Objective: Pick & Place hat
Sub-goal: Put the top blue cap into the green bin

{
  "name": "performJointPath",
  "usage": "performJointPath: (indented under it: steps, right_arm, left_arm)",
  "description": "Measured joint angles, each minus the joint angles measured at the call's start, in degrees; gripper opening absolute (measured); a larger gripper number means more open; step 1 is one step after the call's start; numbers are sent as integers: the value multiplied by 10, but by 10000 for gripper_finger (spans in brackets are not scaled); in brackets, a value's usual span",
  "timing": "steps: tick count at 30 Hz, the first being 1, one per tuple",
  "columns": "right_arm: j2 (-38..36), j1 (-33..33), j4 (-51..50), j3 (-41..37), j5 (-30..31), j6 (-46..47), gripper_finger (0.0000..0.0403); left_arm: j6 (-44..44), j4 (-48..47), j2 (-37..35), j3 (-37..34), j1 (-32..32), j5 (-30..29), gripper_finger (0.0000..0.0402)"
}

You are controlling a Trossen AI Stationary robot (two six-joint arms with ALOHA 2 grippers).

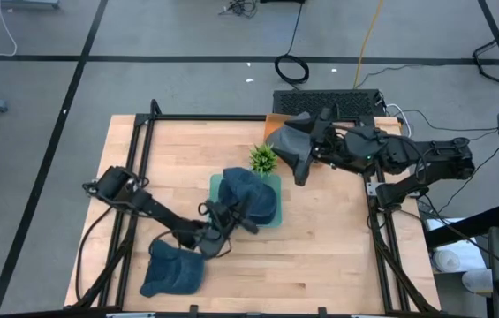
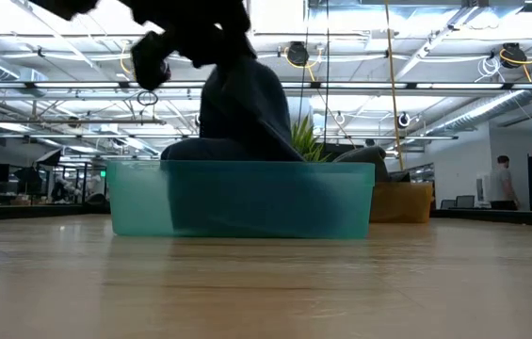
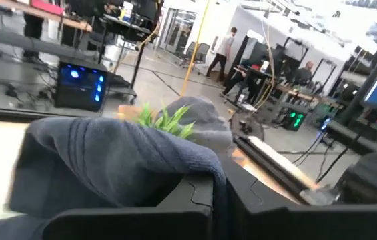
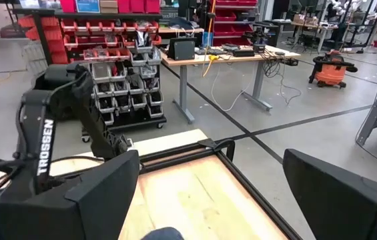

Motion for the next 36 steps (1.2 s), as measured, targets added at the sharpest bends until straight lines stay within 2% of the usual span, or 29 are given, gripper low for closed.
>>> performJointPath:
  steps: [3, 7, 14, 21, 26, 32, 34, 36]
  right_arm:
    - [-1, 0, 0, 0, 0, 0, 357]
    - [-1, 0, 1, 0, 0, 0, 357]
    - [-1, 0, 4, 0, 0, 0, 357]
    - [-1, 0, 9, 0, 0, 0, 357]
    - [-1, 0, 9, 0, 0, 0, 357]
    - [-1, 0, 9, 0, 0, 0, 357]
    - [-1, 0, 10, 0, 0, 0, 357]
    - [-1, 0, 10, 0, 0, 0, 357]
  left_arm:
    - [26, -3, 0, 0, -25, -38, 4]
    - [81, -3, -1, 0, -55, -30, 29]
    - [121, 3, -16, 0, -102, -64, 105]
    - [165, 2, -50, 0, -109, -65, 195]
    - [210, 2, -52, 0, -107, -16, 246]
    - [223, -34, -52, 0, -105, -19, 285]
    - [205, -70, -52, 0, -95, -5, 295]
    - [136, -131, -52, 0, -79, 42, 305]
